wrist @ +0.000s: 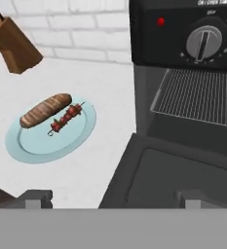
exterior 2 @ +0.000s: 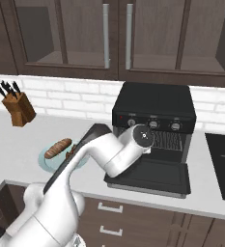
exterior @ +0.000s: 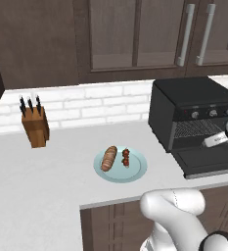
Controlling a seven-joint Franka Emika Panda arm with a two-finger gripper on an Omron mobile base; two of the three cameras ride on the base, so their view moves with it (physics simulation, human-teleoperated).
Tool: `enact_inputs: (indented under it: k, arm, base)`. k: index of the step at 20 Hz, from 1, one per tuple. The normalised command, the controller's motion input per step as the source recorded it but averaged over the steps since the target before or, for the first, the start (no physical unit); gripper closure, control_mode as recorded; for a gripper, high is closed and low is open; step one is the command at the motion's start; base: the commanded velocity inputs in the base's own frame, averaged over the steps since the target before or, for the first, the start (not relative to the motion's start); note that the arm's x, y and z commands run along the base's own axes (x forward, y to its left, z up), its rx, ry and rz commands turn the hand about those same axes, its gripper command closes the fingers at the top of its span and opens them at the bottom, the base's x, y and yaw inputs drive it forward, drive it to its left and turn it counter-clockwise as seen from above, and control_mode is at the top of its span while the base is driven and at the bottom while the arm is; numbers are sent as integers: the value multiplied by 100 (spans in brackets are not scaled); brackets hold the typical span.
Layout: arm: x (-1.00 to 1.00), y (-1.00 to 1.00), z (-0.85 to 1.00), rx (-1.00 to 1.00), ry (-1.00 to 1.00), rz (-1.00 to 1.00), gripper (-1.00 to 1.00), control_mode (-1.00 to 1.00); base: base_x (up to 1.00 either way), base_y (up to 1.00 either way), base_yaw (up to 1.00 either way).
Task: Pick up the kebab skewer and baguette bread, and place them inside the toaster oven. Close the toaster oven door and start by setting the timer.
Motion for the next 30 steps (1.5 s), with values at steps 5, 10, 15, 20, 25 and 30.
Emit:
enact_inputs:
  k: [5, 10, 15, 20, 25, 30]
  arm:
    - [14, -42, -43, 2, -23, 16, -100, -100]
    - [43, -48, -8, 9, -9, 16, -100, -100]
    - [58, -33, 0, 12, -12, 12, -100, -100]
    - [61, -7, -11, 10, -9, 3, -100, -100]
    - [57, -10, -10, 9, -8, 0, -100, -100]
    - [33, -9, -16, 3, -5, 0, -100, -100]
  base:
    - [0, 0, 0]
    - [0, 0, 0]
    - [0, 0, 0]
    - [0, 0, 0]
    - [0, 0, 0]
    - [0, 0, 0]
